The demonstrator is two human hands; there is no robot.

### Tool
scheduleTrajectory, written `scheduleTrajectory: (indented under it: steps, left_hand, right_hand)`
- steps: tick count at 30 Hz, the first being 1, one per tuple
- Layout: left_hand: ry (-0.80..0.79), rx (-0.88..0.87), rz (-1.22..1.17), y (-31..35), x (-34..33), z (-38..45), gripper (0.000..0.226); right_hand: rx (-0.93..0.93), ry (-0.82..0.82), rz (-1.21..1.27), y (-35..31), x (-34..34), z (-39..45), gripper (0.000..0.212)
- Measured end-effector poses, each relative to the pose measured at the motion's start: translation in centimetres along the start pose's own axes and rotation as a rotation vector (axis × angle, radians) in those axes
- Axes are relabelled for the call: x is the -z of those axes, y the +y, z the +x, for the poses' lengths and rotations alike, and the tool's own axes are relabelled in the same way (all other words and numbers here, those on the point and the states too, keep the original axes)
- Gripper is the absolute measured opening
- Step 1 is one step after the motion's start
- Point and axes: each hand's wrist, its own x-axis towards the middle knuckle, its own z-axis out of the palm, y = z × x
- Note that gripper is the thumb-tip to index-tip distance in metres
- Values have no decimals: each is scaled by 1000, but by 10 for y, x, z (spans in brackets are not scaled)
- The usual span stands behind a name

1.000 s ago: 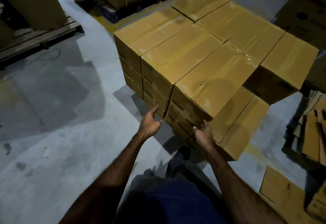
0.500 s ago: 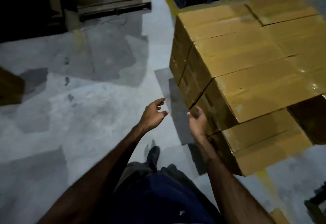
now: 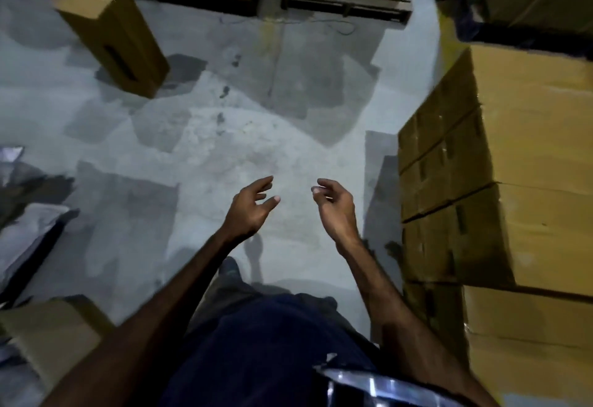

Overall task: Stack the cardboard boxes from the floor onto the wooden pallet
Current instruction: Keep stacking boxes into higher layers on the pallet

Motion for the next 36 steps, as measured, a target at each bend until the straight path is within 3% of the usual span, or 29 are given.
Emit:
scheduleTrajectory:
  steps: [6, 15, 23, 36]
  left_hand:
    - [210, 34, -164, -46, 120, -2, 53]
    - [533, 94, -250, -111, 311, 19, 44]
    - [613, 117, -312, -131, 391, 90, 41]
    - [706, 176, -308, -98, 554, 301, 42]
  right_hand:
    - [99, -208, -80, -54, -130, 9, 16]
    - [217, -426, -133, -145, -328, 37, 15]
    - [215, -452, -163, -196, -421, 106, 16]
    - [227, -517, -120, -345, -606, 313, 19]
